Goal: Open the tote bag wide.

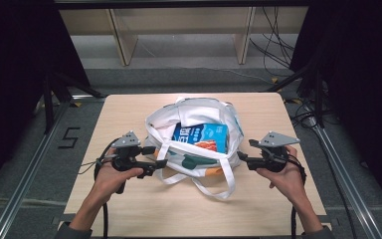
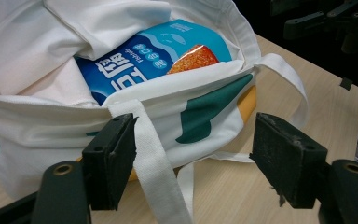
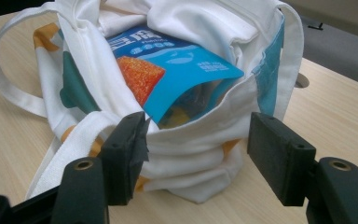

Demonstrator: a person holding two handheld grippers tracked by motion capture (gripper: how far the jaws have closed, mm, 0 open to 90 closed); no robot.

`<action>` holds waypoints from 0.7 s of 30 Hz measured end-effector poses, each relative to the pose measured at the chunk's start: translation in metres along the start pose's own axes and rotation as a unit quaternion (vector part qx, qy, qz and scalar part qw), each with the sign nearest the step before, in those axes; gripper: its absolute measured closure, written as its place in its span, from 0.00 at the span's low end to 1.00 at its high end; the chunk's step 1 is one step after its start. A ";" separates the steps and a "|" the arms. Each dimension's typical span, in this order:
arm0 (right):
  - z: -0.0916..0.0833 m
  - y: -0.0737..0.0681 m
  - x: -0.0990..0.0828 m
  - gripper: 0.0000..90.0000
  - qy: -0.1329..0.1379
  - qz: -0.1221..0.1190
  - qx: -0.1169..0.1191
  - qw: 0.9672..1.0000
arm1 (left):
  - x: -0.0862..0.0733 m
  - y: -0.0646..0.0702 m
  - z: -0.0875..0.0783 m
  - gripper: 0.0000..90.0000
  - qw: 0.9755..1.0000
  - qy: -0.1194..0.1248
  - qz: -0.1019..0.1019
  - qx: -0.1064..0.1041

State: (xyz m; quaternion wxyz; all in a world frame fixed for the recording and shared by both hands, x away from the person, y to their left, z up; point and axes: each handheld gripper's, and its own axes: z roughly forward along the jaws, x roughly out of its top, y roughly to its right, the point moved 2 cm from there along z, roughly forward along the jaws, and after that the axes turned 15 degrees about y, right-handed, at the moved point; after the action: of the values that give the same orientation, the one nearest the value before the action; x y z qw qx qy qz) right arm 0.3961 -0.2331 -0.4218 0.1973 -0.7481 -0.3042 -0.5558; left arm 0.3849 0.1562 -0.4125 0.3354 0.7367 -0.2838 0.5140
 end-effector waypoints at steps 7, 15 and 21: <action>-0.006 -0.003 -0.002 0.42 0.001 0.009 -0.002 1.000 | -0.006 0.006 -0.002 0.33 1.000 0.004 0.006 0.001; -0.010 -0.003 -0.008 0.40 0.004 0.001 -0.001 1.000 | -0.018 0.006 -0.004 0.31 1.000 0.003 0.003 0.003; -0.012 -0.008 -0.012 0.39 -0.001 0.010 0.000 1.000 | -0.023 0.008 -0.009 0.31 1.000 0.006 -0.002 0.000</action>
State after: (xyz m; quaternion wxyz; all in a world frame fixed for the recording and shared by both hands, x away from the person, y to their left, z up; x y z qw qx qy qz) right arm 0.3797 -0.2380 -0.4303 0.2026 -0.7513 -0.2971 -0.5534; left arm 0.3668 0.1600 -0.4306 0.3380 0.7340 -0.2805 0.5180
